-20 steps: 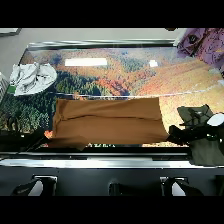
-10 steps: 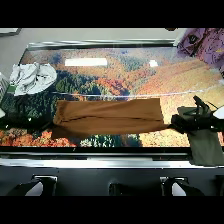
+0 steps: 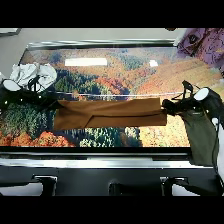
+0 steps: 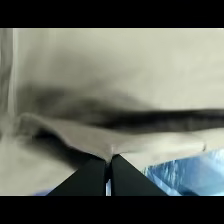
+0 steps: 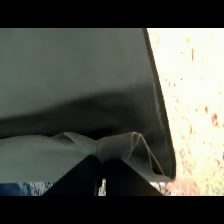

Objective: Fold the clothes and pants, and hang the long-sleeved shirts on hangers.

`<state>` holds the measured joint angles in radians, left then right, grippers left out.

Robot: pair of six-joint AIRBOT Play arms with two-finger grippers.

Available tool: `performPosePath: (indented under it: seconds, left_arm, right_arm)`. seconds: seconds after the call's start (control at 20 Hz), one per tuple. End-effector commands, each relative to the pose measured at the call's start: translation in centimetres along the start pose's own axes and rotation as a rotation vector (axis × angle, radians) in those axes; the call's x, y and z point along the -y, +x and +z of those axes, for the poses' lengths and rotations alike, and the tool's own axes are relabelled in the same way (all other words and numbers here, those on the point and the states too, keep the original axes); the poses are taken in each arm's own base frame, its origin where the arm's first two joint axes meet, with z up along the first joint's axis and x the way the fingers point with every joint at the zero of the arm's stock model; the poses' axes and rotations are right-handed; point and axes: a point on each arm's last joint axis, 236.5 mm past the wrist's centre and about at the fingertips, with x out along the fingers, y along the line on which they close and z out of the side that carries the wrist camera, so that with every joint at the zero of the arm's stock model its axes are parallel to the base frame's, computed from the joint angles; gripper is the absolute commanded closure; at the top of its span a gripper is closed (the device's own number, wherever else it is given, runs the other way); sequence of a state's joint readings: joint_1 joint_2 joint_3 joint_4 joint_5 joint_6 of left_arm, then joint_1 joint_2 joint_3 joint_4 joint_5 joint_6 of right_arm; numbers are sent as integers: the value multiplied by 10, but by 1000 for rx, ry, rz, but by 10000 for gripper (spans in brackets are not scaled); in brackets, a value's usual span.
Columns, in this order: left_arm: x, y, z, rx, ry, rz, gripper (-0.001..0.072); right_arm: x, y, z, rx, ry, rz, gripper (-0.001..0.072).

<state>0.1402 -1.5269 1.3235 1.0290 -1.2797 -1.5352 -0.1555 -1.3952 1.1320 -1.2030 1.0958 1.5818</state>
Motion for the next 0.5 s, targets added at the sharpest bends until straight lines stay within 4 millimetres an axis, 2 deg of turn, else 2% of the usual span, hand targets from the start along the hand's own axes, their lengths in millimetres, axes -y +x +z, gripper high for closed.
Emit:
performPosePath:
  seconds: [0.0,0.15,0.45]
  left_arm:
    - [-3,15,38,13,18,-2,697]
    - [-7,30,52,-13,19,-3,697]
    - [-23,62,50,-70,-44,6,687]
  right_arm:
    - [2,14,27,30,-1,-32,687]
    - [2,24,41,56,19,-20,686]
    - [1,66,51,62,82,36,673]
